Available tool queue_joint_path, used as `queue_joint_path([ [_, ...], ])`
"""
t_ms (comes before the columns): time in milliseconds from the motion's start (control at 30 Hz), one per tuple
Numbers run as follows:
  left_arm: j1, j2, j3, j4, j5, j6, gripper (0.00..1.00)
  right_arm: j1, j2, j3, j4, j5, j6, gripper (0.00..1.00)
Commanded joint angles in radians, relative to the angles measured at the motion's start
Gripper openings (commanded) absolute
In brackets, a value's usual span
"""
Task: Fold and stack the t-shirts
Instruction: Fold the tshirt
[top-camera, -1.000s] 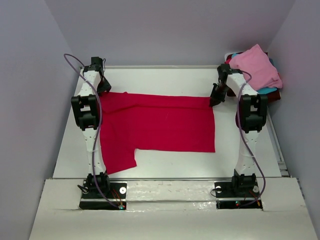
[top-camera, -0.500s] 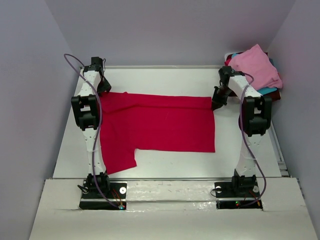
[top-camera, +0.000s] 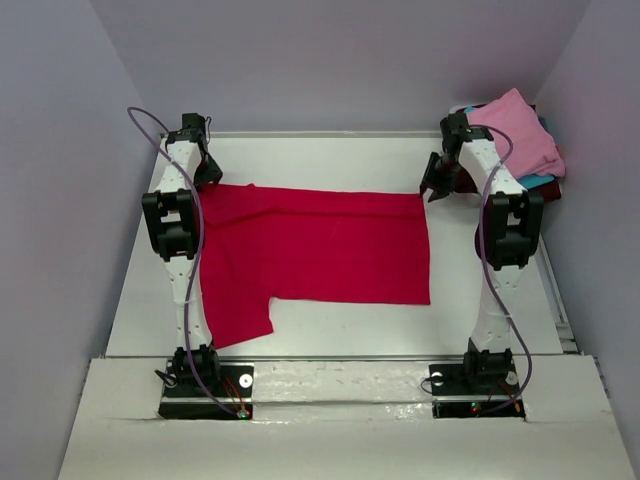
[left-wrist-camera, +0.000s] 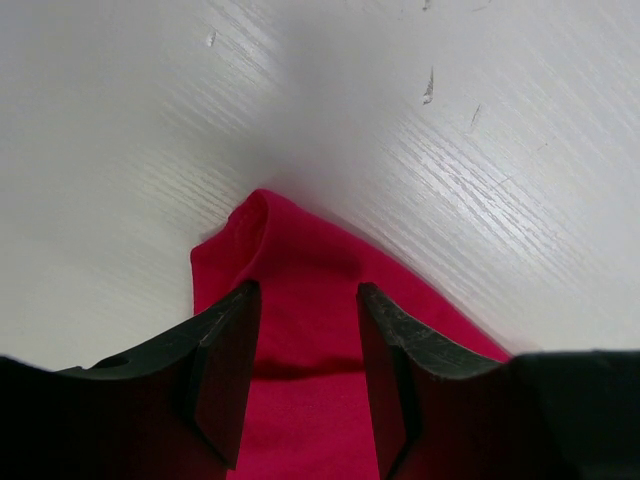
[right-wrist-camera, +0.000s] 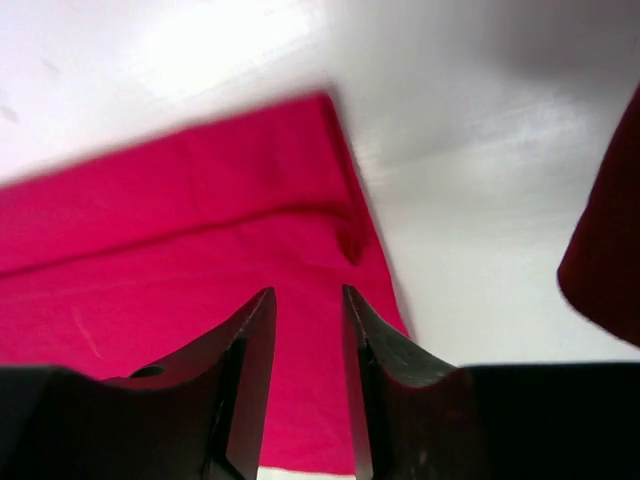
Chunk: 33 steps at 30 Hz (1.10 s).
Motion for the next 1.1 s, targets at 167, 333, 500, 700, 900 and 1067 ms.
queue_joint_path([
  [167,0.005,-0.091,0.008,-0.008,0.002,0.011,0.55,0.012,0.172,0.336,-0.063,0.025,0.021,0.41],
  [333,0.005,-0.086,0.011,-0.009,0.002,0.012,0.55,0.021,0.192,0.293,-0.031,0.007,0.027,0.41],
  [500,0.005,-0.082,0.011,-0.006,0.002,0.011,0.55,0.021,0.183,0.227,0.009,0.002,0.024,0.41],
  [700,0.005,-0.077,0.017,-0.006,0.002,0.008,0.55,0.021,0.161,0.164,0.035,-0.007,0.021,0.4],
  [900,0.005,-0.075,0.017,-0.006,0.001,0.009,0.55,0.021,0.148,0.117,0.044,-0.019,0.019,0.4],
  [1067,0.005,-0.075,0.017,-0.006,0.002,0.009,0.55,0.03,0.116,0.086,0.043,-0.024,0.016,0.39],
])
